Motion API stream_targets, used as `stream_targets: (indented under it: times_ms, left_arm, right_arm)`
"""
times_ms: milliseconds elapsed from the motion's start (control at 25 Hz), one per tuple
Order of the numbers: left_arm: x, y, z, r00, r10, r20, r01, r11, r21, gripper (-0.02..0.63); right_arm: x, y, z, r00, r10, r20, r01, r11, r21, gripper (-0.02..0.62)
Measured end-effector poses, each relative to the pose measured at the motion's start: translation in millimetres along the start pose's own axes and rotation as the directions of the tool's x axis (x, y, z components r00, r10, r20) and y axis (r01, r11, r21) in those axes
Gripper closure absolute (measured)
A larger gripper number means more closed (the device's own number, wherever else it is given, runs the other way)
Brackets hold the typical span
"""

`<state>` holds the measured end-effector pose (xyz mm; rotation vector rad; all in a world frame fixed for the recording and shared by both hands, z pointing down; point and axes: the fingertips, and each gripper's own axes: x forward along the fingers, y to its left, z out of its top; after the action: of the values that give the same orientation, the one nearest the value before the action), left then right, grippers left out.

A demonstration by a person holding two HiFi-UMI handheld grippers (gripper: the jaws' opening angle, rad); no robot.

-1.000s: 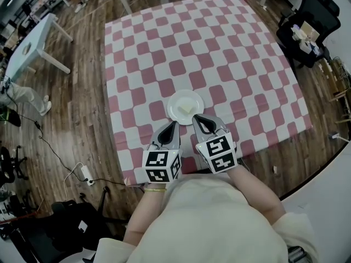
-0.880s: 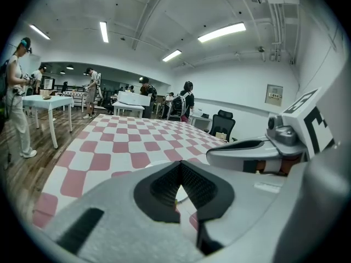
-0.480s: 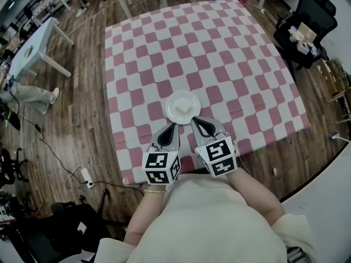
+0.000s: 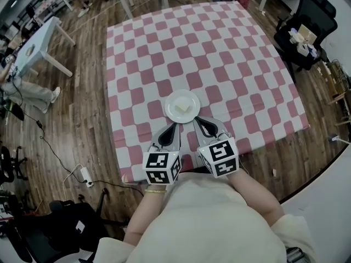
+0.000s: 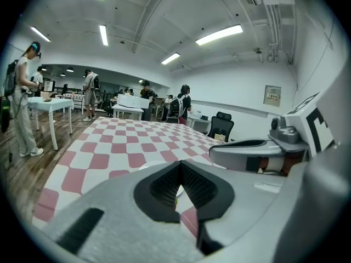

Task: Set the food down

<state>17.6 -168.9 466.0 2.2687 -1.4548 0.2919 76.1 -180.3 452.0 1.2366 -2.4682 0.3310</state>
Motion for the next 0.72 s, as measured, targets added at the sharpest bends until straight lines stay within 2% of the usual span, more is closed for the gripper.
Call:
stream_targets:
  times_ms: [720]
  left_arm:
    - [-0.9,-0.5,2.4,1.000,0.004,0.006,-0.004,1.000,0.003,0.601]
  right_arm:
    - [-3.8,0.3,3.4,1.000,-0.005,0.030,0.004,1.000,0.001,0.591]
